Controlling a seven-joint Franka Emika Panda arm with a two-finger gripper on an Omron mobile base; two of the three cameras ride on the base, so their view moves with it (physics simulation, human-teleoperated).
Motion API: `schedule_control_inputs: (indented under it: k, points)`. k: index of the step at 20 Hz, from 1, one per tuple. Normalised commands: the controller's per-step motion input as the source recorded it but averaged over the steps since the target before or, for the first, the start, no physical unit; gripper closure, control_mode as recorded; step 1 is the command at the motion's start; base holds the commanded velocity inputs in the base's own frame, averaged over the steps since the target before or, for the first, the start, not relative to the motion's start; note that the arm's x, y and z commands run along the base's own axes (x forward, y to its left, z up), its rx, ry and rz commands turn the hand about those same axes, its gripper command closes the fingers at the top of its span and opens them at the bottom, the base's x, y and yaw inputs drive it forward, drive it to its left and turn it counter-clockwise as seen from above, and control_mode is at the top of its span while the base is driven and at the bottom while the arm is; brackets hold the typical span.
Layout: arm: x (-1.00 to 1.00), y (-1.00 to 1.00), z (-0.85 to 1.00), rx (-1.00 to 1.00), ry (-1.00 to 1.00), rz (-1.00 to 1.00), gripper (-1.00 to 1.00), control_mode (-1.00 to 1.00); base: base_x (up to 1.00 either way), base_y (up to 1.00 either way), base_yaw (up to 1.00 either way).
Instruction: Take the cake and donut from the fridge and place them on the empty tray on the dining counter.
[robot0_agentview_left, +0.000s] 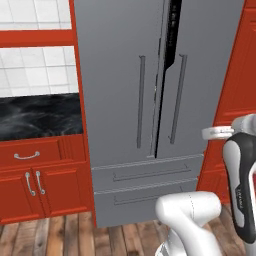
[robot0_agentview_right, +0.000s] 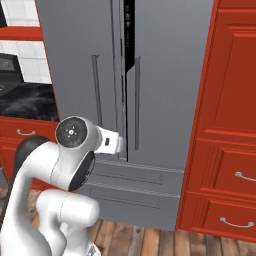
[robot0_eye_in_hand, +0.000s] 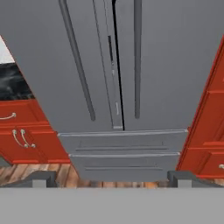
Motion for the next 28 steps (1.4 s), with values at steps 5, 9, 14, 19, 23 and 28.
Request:
schedule_control_inputs:
  k: [5,9,14,19,23,28]
  points:
    - [0.78,-0.33,0.03,0.05,-0.15,0.0,-1.0,-1.0,0.0,0.0,0.0]
    - [1.0,-0.19,0.09,0.0,-0.02,0.0,-1.0,-1.0,0.0,0.0,0.0]
    - [0.93,-0.15,0.07,0.02,0.0,0.0,-1.0,-1.0,0.0,0.0,0.0]
    - [0.92,-0.17,0.01,0.04,0.01,0.0,-1.0,-1.0,0.0,0.0,0.0]
    - [0.86,-0.07,0.0,0.0,0.1,0.0,-1.0,-1.0,0.0,0.0,0.0]
    - [0.8,0.0,0.0,-0.01,0.1,0.0,-1.0,-1.0,0.0,0.0,0.0]
